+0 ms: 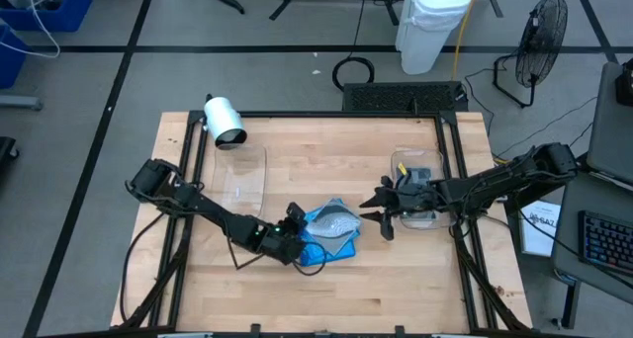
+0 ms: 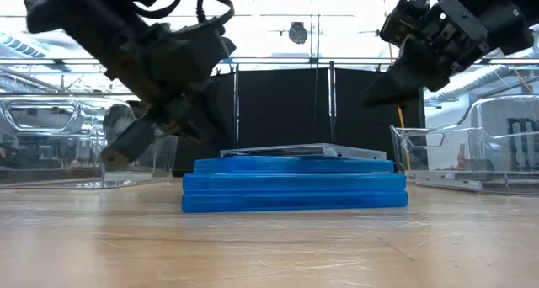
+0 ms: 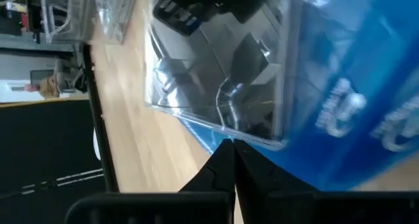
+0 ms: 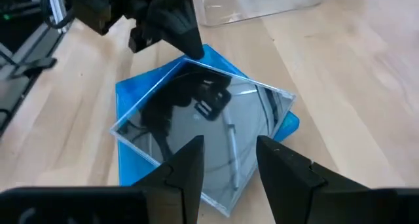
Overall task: Pick & place jewel cases by type
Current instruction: Put the black CD case into the right transparent bin
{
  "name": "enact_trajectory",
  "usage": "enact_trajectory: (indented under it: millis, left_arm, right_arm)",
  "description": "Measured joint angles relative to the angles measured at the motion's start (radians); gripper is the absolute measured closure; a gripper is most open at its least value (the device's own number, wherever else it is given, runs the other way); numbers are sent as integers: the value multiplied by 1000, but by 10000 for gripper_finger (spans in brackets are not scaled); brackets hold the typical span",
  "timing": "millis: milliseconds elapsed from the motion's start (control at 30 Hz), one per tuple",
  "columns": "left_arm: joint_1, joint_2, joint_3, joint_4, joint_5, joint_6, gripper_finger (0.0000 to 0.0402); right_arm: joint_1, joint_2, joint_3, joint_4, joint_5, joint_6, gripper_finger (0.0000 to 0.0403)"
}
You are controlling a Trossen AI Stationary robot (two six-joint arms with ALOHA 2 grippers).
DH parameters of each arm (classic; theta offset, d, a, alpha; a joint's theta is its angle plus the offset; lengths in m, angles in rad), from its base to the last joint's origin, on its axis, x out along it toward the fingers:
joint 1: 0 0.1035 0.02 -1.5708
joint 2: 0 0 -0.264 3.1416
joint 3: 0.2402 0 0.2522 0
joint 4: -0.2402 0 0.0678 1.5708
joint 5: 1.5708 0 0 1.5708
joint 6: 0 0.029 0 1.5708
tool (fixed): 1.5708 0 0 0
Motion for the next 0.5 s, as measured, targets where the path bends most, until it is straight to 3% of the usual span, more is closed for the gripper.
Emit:
enact_trajectory:
  millis: [167, 300, 500]
  left_arm:
    - [26, 0, 0, 47, 7, -2, 382]
    - [24, 0, 0, 55, 6, 2, 394]
    - [-9, 0, 0, 94, -50, 37, 380]
  right_arm:
    - [-22, 1, 0, -104, -1, 86, 273]
    - [-22, 9, 0, -184, -7, 140, 273]
    - [-45, 8, 0, -171, -128, 214, 259]
